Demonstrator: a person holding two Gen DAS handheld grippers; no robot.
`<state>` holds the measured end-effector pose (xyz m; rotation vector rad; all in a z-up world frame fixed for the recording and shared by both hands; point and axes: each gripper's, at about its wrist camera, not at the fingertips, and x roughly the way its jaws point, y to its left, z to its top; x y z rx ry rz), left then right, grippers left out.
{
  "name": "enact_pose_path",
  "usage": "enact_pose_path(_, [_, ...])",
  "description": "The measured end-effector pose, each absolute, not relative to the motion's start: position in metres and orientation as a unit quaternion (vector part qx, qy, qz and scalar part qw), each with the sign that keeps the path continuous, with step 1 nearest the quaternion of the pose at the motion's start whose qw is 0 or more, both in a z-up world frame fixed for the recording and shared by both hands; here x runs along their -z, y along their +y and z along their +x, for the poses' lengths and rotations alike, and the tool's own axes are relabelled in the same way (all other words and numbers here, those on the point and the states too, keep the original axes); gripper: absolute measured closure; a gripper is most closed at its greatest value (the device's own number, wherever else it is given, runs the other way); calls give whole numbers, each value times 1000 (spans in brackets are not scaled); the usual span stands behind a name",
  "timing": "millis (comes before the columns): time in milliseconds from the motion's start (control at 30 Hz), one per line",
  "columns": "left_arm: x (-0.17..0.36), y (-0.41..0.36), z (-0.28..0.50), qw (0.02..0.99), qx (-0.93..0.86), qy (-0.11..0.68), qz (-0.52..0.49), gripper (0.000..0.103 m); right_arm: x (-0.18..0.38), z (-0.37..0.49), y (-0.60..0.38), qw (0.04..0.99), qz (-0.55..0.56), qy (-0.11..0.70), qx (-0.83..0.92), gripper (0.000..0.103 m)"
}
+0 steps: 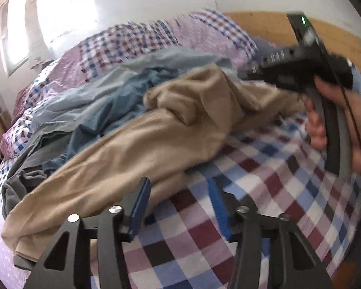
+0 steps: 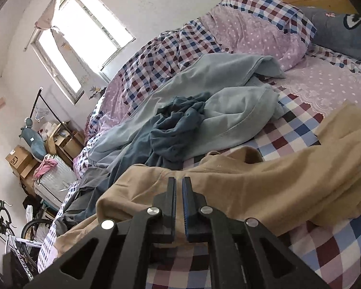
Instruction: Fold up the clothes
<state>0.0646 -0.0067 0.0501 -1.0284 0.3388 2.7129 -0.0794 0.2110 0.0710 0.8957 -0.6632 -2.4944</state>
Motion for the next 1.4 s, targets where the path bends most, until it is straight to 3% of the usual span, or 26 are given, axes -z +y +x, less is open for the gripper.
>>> enact_pose_path(200, [-47,4,61,108,-923,128,-346,60,-71,-79,209,209,327,-228,893,97])
enact_pose_path(367, [-49,4,56,87,-928,135,-337,52,-72,-77,207,217,330,-209,895,97])
enact_pose_path(533, [-68,-39,56,-29,-948,117,-294,49,-74,-76,204,220,326,-204,897,97])
enact_pose_path(667, [-96,-128,74,-164,-960,-10,-228,28,-72,-78,200,223,330,-210,893,97])
enact_pose_path(733, [-101,-179,89,-210,-952,-101,-199,23,-71,-78,197,224,331,-210,892,97])
enact_pose_path(967, [-62,-314,134,-243,-876,-382,-166,23,-68,-77,193,219,331,-209,894,97])
enact_pose_path(1167, [-22,-350,134,-231,-835,-457,-200,24,-66,-77,191,214,332,-208,895,97])
enact_pose_path(1400, [-3,-350,111,-175,-832,-478,-219,25,-67,-75,191,213,332,-204,896,97])
